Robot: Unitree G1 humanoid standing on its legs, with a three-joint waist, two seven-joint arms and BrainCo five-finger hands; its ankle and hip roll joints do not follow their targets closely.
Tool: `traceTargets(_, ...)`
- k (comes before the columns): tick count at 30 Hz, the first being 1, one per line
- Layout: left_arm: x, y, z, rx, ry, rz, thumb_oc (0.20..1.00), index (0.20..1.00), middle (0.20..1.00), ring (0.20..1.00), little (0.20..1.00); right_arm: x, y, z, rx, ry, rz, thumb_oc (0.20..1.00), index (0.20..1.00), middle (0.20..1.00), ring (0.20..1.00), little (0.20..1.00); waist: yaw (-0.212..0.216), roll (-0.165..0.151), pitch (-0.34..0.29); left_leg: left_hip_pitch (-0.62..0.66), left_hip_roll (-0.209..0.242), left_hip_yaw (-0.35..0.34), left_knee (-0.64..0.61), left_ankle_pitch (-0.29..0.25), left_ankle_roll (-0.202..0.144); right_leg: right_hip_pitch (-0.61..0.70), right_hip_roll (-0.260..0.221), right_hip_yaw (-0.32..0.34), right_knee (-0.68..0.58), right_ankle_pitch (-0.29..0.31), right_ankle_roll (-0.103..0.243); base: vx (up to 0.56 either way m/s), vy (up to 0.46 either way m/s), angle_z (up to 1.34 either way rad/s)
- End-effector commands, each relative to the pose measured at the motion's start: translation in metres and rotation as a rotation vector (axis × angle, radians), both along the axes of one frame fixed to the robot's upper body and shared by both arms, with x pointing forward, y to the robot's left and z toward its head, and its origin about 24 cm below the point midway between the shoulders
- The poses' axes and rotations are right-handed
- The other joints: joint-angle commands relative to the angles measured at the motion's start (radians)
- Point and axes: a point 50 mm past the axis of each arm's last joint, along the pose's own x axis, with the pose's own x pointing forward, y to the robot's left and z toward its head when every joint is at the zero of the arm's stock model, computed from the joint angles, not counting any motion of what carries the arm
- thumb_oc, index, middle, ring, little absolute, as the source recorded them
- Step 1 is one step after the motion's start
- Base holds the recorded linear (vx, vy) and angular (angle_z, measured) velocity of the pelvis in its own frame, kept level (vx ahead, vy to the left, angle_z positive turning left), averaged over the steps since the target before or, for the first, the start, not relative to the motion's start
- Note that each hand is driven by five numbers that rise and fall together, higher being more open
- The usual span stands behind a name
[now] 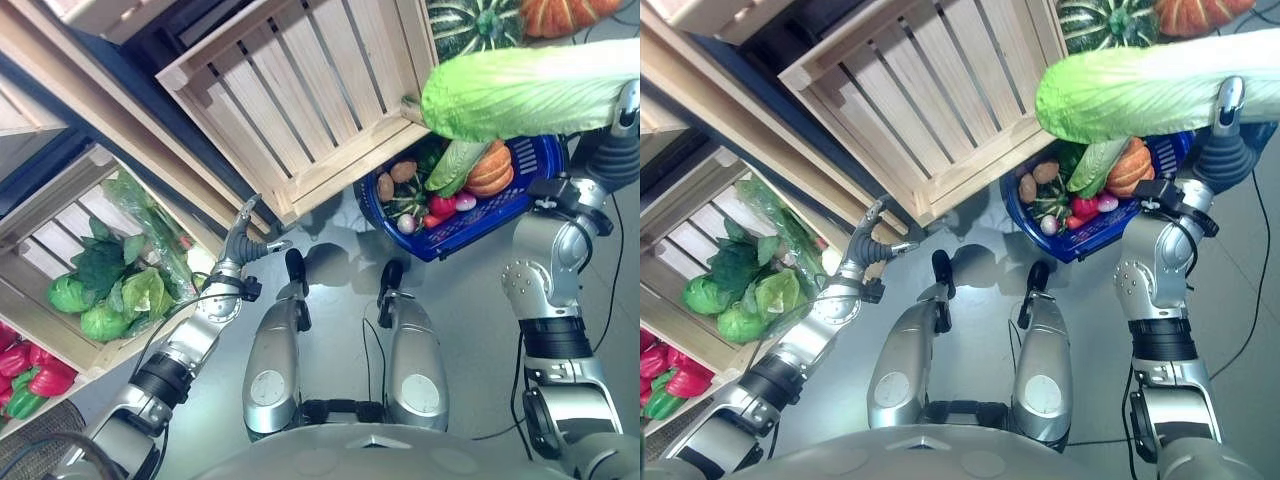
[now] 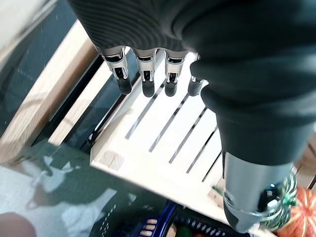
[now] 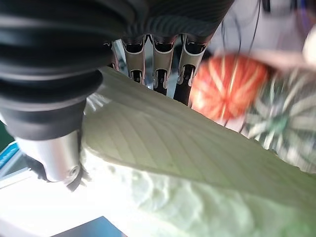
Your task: Pick up fruits and vegetables into the basket
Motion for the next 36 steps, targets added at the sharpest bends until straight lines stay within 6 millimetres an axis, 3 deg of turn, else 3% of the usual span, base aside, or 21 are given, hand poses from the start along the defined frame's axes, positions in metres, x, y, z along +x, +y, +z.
traceTargets(1,-0.006,0.007,0.019,-0.063,-0.086,-0.031,1.0,1.0,1.0,1.0,1.0,-0.018,-0.018,0.032,-0.151,-0.078,-0.216,0.2,0.2,0.2,0.2,0.2,-0.036,-0.028,-0.018,-0.009,0.012,0.014,0.141,-0.158,-0.012,-0.018,0.006,0.006,-0.019,0.044,0.021,-0.03,-0.024,-0.1)
traceTargets(8,-0.013,-0.015,0.011,-0.112,0.033,-0.233,1.0,1.0,1.0,1.0,1.0,-0.008,-0.038,0.008,-0.219,0.181,-0.407,0.2,0.2,0.2,0.2,0.2,-0.05,-0.002,-0.018,-0.068,0.011,0.022,0.143,-0.146,-0.01,-0.095,0.008,0.019,0.012,0.043,0.024,-0.02,-0.012,-0.09)
traceTargets(16,-0.02,-0.031,-0.012,-0.17,0.208,-0.301,1.0,1.0,1.0,1.0,1.0,0.016,-0.043,0.003,-0.25,0.294,-0.338,0.2,0.2,0.2,0.2,0.2,-0.039,0.048,-0.018,-0.135,-0.002,0.023,0.137,-0.125,-0.009,-0.186,-0.001,0.028,0.062,0.025,0.025,0.0,0.011,-0.07)
traceTargets(21,-0.022,-0.03,-0.029,-0.168,0.297,-0.29,1.0,1.0,1.0,1.0,1.0,0.044,-0.049,0.011,-0.16,0.331,-0.147,0.2,0.2,0.2,0.2,0.2,-0.007,0.08,-0.018,-0.193,-0.006,0.014,0.143,-0.111,-0.014,-0.246,-0.01,0.018,0.1,0.012,0.021,0.01,-0.019,0.01)
traceTargets(27,-0.025,-0.035,-0.042,-0.155,0.349,-0.308,1.0,1.0,1.0,1.0,1.0,0.078,-0.06,-0.005,-0.027,0.493,-0.008,0.2,0.2,0.2,0.2,0.2,0.039,0.134,-0.018,-0.242,-0.023,-0.001,0.147,-0.1,-0.016,-0.306,-0.023,0.001,0.139,-0.004,0.007,0.02,-0.004,0.08)
traceTargets(33,-0.028,-0.045,-0.044,-0.145,0.356,-0.367,1.0,1.0,1.0,1.0,1.0,0.098,-0.065,-0.01,-0.006,0.676,-0.043,0.2,0.2,0.2,0.2,0.2,0.078,0.174,-0.018,-0.297,-0.036,-0.012,0.174,-0.103,-0.011,-0.362,-0.041,-0.009,0.178,-0.016,-0.007,0.02,-0.001,0.13)
traceTargets(36,-0.03,-0.051,-0.045,-0.143,0.351,-0.408,1.0,1.0,1.0,1.0,1.0,0.1,-0.077,-0.024,0.08,0.813,-0.072,0.2,0.2,0.2,0.2,0.2,0.096,0.191,-0.018,-0.325,-0.042,-0.017,0.186,-0.107,-0.004,-0.389,-0.045,-0.01,0.197,-0.025,-0.01,0.01,-0.024,0.16)
